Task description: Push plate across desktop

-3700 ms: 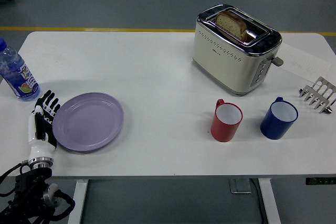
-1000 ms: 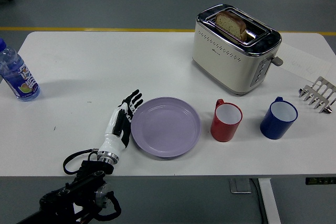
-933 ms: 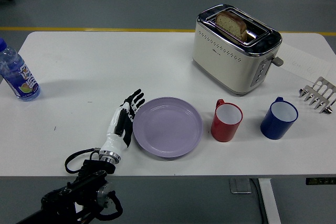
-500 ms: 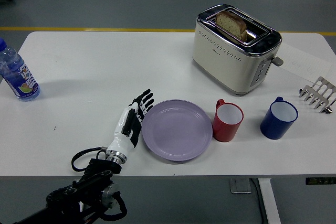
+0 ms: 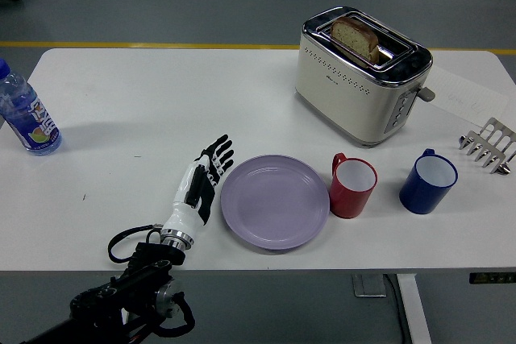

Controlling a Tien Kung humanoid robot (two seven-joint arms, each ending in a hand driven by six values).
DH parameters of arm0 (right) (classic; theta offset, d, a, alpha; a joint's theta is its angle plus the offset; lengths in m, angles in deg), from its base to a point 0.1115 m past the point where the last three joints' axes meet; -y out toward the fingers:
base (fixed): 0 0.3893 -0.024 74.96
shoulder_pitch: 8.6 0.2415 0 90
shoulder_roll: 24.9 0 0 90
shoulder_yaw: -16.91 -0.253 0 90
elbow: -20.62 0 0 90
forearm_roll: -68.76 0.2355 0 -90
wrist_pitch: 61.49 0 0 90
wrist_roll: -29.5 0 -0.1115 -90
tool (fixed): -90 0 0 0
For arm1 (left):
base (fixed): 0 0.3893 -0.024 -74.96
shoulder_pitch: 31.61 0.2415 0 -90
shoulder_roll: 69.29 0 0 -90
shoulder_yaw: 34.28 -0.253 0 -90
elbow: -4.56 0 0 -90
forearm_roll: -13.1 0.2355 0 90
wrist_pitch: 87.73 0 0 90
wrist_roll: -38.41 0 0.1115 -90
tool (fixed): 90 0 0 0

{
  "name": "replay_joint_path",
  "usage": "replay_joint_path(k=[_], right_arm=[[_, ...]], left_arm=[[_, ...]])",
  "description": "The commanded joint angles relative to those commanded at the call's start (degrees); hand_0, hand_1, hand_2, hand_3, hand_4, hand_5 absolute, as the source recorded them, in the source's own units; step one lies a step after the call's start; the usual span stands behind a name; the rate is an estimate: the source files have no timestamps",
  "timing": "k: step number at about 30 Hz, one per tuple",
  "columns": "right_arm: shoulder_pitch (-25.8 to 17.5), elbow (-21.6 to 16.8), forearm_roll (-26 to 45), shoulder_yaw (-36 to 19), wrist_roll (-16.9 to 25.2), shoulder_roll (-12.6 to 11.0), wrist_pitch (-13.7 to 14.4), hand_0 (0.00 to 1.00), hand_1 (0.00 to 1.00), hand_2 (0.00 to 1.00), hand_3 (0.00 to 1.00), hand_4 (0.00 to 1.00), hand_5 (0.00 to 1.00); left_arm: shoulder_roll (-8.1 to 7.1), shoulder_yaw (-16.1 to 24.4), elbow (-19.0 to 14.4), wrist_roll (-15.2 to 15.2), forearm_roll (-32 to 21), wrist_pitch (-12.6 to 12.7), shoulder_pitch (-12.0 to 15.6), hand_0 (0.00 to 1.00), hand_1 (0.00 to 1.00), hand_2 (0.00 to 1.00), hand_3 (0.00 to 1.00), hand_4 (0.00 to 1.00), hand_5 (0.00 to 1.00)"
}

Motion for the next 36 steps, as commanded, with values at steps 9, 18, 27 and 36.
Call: replay_joint_path(k=[9, 18, 27, 36], right_arm=[[0.1, 0.0, 0.2, 0.2, 0.0, -0.1, 0.1, 0.519, 0.482, 0.597, 0.545, 0.21, 0.252], [-0.1, 0.0, -0.3, -0.4, -0.1, -0.1, -0.1, 0.519, 0.482, 0.597, 0.545, 0.211, 0.251], [0.1, 0.0, -2.9, -2.4, -0.3, -0.3, -0.5, 0.519, 0.482, 0.597, 0.545, 0.21, 0.25], [-0.2, 0.0, -2.6, -2.6, -0.1, -0.5, -0.5, 0.518, 0.483, 0.597, 0.545, 0.209, 0.25]], left_arm=[[-0.3, 15.2, -0.1, 0.0, 3.0, 3.4, 3.8, 0.808, 0.831, 0.857, 0.788, 0.471, 0.957], [-2.14, 33.1, -6.9, 0.0, 9.1, -0.5, 9.2, 0.663, 0.692, 0.738, 0.705, 0.474, 0.959], [-4.86, 50.7, -14.2, -17.2, 9.1, -15.9, 15.8, 0.579, 0.651, 0.667, 0.646, 0.469, 0.955], [-3.71, 62.1, -15.6, -34.7, 7.4, -26.3, 20.6, 0.529, 0.658, 0.671, 0.661, 0.486, 0.979]])
